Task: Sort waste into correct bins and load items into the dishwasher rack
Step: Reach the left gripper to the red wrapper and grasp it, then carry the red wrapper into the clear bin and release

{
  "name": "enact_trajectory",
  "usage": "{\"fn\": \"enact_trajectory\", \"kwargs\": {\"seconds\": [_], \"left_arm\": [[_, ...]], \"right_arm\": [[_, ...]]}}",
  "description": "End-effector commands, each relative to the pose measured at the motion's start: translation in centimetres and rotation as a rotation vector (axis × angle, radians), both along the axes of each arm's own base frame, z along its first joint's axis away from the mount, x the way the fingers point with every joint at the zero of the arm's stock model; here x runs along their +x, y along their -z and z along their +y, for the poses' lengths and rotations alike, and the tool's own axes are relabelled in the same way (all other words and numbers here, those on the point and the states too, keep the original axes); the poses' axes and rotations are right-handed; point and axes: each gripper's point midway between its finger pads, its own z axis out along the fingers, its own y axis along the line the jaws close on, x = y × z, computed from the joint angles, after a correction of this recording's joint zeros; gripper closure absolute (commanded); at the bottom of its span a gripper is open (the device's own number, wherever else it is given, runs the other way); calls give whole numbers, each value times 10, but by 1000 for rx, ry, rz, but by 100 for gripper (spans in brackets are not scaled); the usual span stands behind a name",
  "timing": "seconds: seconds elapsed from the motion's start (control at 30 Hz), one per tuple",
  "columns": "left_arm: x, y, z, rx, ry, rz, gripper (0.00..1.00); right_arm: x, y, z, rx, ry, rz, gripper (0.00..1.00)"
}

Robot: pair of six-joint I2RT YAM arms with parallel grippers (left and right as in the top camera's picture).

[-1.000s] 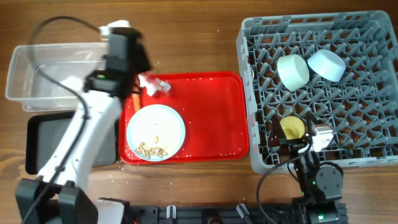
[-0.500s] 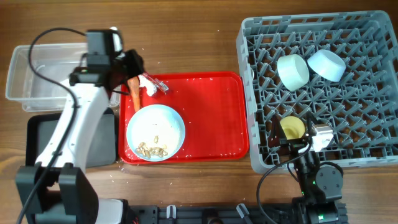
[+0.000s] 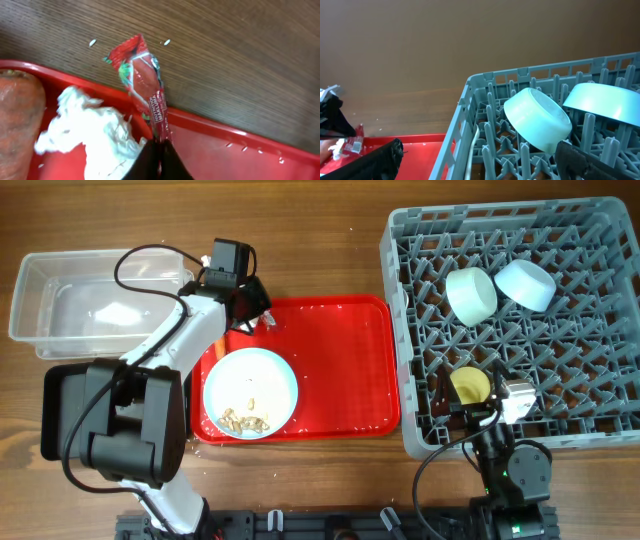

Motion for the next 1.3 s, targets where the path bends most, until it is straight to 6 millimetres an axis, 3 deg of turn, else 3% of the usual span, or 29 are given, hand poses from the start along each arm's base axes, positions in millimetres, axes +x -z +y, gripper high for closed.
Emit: {"fn": "enact_trajectory", "kwargs": {"seconds": [0.0, 0.13, 0.27, 0.33, 0.4, 0.5, 0.57, 0.6, 0.63, 0.67, 0.7, 0.83, 0.9, 0.97, 1.03, 1.17, 1.27], "left_arm": [[1, -16, -5, -28, 8, -34, 96], [1, -37, -5, -36, 9, -75, 96], [2, -97, 11, -38, -24, -211, 96], [3, -125, 47, 34, -124, -285, 96], [0, -134, 102, 140, -272, -299, 96], [-2, -120, 172, 196, -438, -265, 96], [-4, -105, 200, 207, -497, -230, 96], [-2, -94, 210, 205, -516, -216, 88], [1, -89, 212, 199, -500, -211, 66], [5, -87, 208, 193, -443, -212, 49], [9, -90, 195, 174, -362, -221, 44], [8, -119, 142, 173, -204, -273, 42], [1, -122, 95, 194, -42, -262, 43], [-14, -101, 43, 234, 161, -195, 44], [-24, -67, 16, 290, 251, -117, 44], [-33, 2, 1, 326, 287, 37, 47], [-29, 25, 9, 364, 246, 69, 46]], "right_arm": [[0, -1, 1, 8, -12, -6, 0], [0, -1, 1, 8, -12, -6, 0], [0, -1, 1, 8, -12, -6, 0], [0, -1, 1, 8, -12, -5, 0], [0, -1, 1, 8, -12, -6, 0], [0, -1, 1, 8, -12, -6, 0], [0, -1, 1, 8, -12, -6, 0], [0, -1, 1, 8, -12, -6, 0], [0, -1, 1, 8, -12, -6, 0], [0, -1, 1, 8, -12, -6, 0], [0, -1, 1, 8, -12, -5, 0], [0, -1, 1, 8, -12, -5, 0], [0, -1, 1, 8, -12, -6, 0], [0, -1, 1, 8, -12, -6, 0], [0, -1, 1, 8, -12, -5, 0], [0, -1, 1, 8, -12, -6, 0], [0, -1, 1, 8, -12, -6, 0]]}}
